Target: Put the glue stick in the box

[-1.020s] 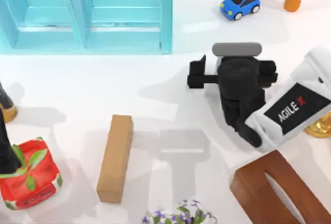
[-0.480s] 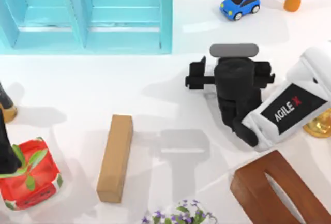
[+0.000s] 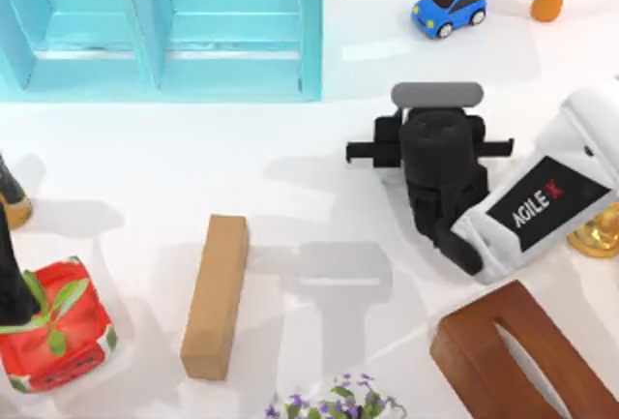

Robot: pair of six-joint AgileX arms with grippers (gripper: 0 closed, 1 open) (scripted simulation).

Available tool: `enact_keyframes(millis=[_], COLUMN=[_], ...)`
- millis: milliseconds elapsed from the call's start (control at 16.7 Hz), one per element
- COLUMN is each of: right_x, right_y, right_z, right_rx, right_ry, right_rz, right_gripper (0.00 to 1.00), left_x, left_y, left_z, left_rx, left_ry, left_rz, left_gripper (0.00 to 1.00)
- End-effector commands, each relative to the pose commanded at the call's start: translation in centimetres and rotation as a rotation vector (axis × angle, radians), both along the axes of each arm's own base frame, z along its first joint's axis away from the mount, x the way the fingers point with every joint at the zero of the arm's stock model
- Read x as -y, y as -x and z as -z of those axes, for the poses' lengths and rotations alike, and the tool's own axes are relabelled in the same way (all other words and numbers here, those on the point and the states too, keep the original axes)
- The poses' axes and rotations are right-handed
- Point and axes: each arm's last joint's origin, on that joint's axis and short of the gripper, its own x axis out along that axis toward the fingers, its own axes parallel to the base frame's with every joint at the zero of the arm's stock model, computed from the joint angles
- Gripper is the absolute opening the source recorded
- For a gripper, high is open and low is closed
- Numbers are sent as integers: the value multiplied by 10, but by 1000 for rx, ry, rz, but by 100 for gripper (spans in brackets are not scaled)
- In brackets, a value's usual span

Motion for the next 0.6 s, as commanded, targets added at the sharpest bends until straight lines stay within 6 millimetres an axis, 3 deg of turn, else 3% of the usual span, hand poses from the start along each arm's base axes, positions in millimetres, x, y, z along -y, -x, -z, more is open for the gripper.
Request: enact_keyframes(millis=[120, 180, 600], right_x=[0, 0, 0], right_y=[0, 0, 0], right_z=[0, 0, 0], right_rx=[0, 0, 0], right_ry=[0, 0, 0], right_rz=[0, 0, 0], right_gripper=[2, 0, 0], left_x=[0, 0, 0], left_y=[0, 0, 0], left_z=[0, 0, 0], left_rx=[0, 0, 0], left_ry=[0, 0, 0], left_rz=[0, 0, 0], left_gripper=[100, 100, 100])
